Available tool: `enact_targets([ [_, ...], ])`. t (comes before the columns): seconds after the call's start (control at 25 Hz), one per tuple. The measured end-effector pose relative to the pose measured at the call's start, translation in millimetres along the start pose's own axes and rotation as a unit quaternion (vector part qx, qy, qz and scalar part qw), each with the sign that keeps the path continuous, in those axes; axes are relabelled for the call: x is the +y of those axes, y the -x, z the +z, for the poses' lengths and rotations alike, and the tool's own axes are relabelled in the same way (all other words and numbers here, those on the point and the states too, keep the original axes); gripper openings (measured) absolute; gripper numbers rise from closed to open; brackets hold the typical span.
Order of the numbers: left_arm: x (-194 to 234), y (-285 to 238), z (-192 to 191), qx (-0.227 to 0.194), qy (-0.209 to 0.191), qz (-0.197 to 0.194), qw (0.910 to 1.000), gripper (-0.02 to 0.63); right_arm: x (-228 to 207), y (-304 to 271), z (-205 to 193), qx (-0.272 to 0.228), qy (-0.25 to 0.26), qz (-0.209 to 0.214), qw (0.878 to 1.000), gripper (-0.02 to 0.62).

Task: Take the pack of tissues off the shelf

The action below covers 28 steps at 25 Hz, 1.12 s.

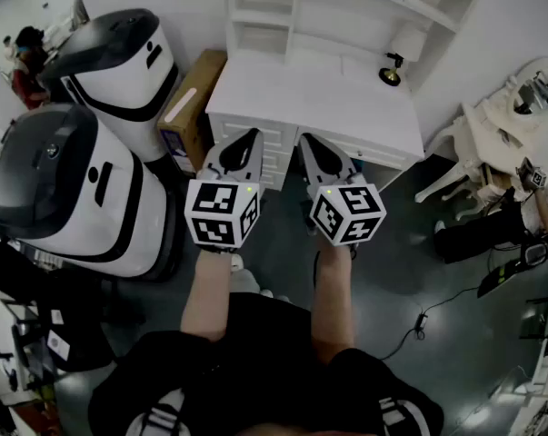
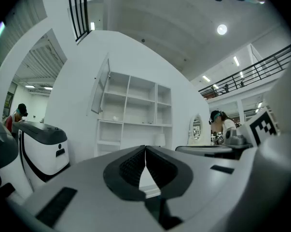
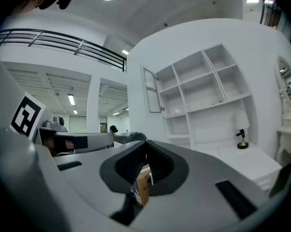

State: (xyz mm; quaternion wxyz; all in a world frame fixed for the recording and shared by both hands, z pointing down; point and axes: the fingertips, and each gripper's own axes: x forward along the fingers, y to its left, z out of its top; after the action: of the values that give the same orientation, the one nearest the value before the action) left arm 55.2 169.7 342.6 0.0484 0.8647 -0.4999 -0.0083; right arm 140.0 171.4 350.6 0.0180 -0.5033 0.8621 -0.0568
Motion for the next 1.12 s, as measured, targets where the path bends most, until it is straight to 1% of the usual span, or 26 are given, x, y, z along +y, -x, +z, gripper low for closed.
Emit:
enact_targets([
  [0.12,1,-3,-4,0.007,0.0,-0.002,1.0,0.011,-1,-4,-4,-0.001,-0.004,-0.002,1.0,0.018],
  [0.32,14,-11,-10,0.018,0.002,0.006,0.9998,0.011,-14,-18,-11,0.006,-0.018,-0.019,1.0,0.018],
  [0.48,33,-18,-19,0.029,0.006,0.015,0.9994,0.011,-16,-34,-14,-0.01,-0.027,-0.019,0.999,0.018],
  [0.68,57,-32,-21,0.015,0.013,0.018,0.9996,0.011,-18,-62,-16,-0.029,-0.035,-0.014,0.999,0.018],
  [0.96,111,-53,-9,0.011,0.012,0.034,0.9993,0.011,-27,-118,-7,-0.045,-0.046,-0.031,0.997,0.018],
  [1.12,159,-63,-5,0.012,0.016,0.054,0.9983,0.011,-26,-165,-12,-0.031,-0.03,-0.062,0.997,0.018],
])
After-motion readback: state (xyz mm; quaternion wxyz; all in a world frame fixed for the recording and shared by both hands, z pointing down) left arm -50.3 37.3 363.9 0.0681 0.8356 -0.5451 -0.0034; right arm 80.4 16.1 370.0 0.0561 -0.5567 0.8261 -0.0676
